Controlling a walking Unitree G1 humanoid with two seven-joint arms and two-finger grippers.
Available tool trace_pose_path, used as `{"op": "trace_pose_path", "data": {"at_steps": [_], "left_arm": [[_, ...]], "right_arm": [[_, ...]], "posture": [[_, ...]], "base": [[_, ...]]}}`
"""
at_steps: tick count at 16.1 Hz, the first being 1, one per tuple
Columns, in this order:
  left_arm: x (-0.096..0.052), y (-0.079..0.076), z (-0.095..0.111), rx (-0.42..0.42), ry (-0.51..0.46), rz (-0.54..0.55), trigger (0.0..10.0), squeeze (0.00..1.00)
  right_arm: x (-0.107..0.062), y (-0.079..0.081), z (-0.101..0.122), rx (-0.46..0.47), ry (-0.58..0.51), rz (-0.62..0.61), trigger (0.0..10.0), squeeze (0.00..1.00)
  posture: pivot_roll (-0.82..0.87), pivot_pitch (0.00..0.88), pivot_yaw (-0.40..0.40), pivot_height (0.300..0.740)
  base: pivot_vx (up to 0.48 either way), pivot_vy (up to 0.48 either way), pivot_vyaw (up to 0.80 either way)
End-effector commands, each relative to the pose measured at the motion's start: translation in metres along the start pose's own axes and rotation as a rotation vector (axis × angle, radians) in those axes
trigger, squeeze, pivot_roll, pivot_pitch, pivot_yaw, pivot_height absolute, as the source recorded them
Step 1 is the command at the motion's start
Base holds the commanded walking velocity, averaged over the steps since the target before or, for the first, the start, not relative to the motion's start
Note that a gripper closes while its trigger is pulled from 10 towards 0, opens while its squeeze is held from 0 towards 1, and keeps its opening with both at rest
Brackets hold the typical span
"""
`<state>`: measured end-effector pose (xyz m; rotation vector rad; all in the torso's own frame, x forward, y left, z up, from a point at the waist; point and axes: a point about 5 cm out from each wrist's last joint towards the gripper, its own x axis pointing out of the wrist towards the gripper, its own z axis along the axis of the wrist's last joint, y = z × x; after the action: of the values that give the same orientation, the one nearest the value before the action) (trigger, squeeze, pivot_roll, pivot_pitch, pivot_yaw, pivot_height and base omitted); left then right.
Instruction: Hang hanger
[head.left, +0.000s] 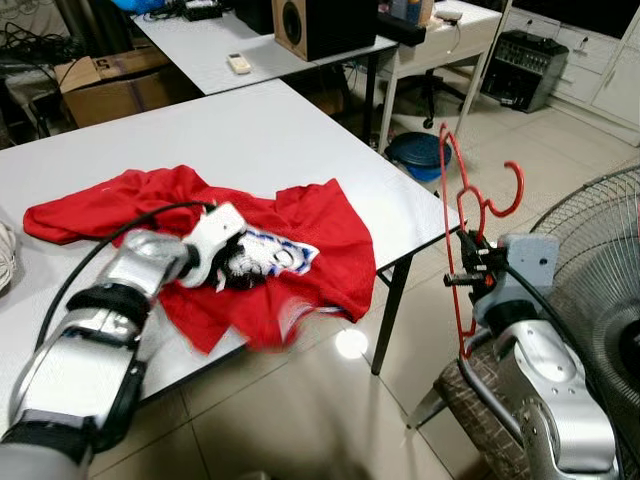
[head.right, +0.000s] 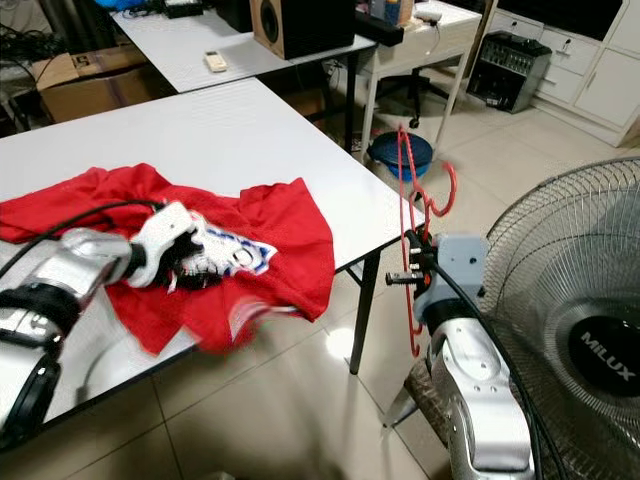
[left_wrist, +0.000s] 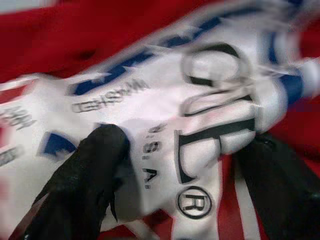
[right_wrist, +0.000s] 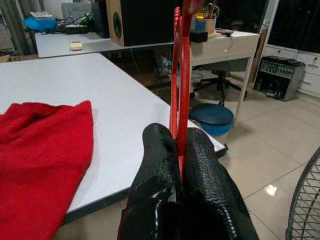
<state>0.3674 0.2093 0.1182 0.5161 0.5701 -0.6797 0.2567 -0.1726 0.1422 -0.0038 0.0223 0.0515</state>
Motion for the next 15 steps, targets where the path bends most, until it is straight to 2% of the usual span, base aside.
{"op": "trace_pose_path", "data": {"at_steps": [1,4,5,6,8,9,10,12,13,15], "left_arm": [[-0.002,0.011,-0.006,-0.026,0.053,0.171,10.0,0.00],[-0.015,0.035,-0.001,0.008,0.072,0.498,10.0,0.00],[-0.017,0.037,-0.001,0.017,0.071,0.518,10.0,0.00],[-0.016,0.038,0.007,-0.005,0.012,0.508,10.0,0.00],[-0.011,0.031,0.027,-0.098,-0.164,0.388,10.0,0.00],[-0.006,0.020,0.037,-0.097,-0.259,0.236,10.0,0.00],[-0.003,0.007,0.036,-0.047,-0.282,0.061,10.0,0.00],[-0.003,-0.009,0.031,0.013,-0.305,-0.158,10.0,0.00],[-0.008,-0.003,0.034,-0.012,-0.356,-0.122,10.0,0.00],[-0.025,0.015,0.028,0.009,-0.307,-0.034,10.0,0.00]], "right_arm": [[0.002,-0.002,0.002,-0.005,-0.004,0.003,10.0,0.00],[0.001,-0.003,0.002,-0.006,-0.004,-0.014,10.0,0.00],[0.001,-0.003,0.002,-0.006,-0.005,-0.012,10.0,0.00],[0.002,-0.001,0.003,-0.006,-0.010,-0.005,10.0,0.00],[0.003,-0.002,0.004,-0.009,-0.011,-0.001,10.0,0.00],[0.005,-0.001,0.005,-0.013,-0.014,0.015,10.0,0.00],[0.006,0.000,0.007,-0.020,-0.015,0.031,10.0,0.00],[0.006,0.000,0.008,-0.028,-0.015,0.044,10.0,0.00],[0.006,0.001,0.008,-0.033,-0.012,0.060,10.0,0.00],[0.005,0.006,0.008,-0.056,-0.001,0.135,10.0,0.00]], "posture": [[-0.18,0.000,0.038,0.740],[-0.19,0.000,0.037,0.740],[-0.19,0.000,0.036,0.740],[-0.19,0.000,0.038,0.740],[-0.19,0.000,0.028,0.740],[-0.19,0.000,0.028,0.740],[-0.19,0.000,0.020,0.740],[-0.20,0.000,0.023,0.740],[-0.20,0.000,0.023,0.740],[-0.19,0.000,0.030,0.740]], "base": [[0.000,0.000,0.00],[0.000,0.000,0.00],[0.000,0.000,0.00],[0.000,0.000,0.00],[0.000,0.000,0.00],[0.000,0.000,0.00],[0.000,0.000,0.00],[0.000,0.000,0.00],[0.000,0.000,0.00],[0.000,0.000,0.00]]}}
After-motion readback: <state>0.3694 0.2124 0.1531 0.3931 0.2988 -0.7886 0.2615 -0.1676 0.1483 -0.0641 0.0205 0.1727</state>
